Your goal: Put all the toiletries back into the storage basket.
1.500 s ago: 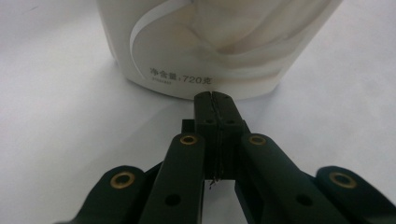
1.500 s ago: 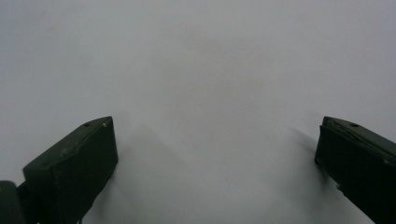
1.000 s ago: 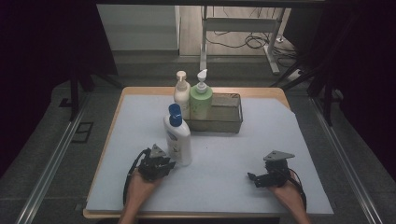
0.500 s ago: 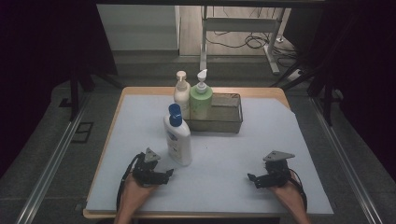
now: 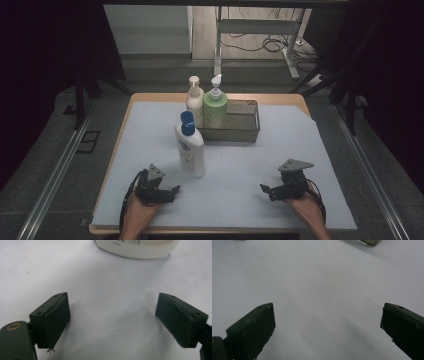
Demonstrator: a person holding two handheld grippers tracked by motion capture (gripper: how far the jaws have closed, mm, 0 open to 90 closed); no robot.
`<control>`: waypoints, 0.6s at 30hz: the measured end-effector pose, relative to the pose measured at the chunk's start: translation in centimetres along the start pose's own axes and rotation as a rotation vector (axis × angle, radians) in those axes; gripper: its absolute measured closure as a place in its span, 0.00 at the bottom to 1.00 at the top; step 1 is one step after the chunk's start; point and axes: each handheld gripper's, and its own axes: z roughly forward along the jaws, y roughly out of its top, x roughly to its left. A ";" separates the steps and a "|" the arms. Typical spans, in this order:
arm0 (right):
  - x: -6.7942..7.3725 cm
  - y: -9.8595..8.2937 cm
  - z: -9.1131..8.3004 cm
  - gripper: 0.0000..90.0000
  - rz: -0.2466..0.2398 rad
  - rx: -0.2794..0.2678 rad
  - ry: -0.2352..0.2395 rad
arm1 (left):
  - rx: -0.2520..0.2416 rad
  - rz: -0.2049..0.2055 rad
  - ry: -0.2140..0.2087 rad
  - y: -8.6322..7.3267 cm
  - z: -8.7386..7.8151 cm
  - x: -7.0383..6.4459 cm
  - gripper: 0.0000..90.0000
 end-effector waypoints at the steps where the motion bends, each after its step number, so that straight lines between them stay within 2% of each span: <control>1: 0.1 0.1 0.0 0.00 0.001 0.001 0.003 | 0.000 -0.002 -0.001 0.0 0.0 0.0 0.13; 18: 2.1 3.7 0.6 0.00 -0.043 -0.041 0.082 | -0.006 -0.007 0.001 -0.1 0.0 0.0 0.13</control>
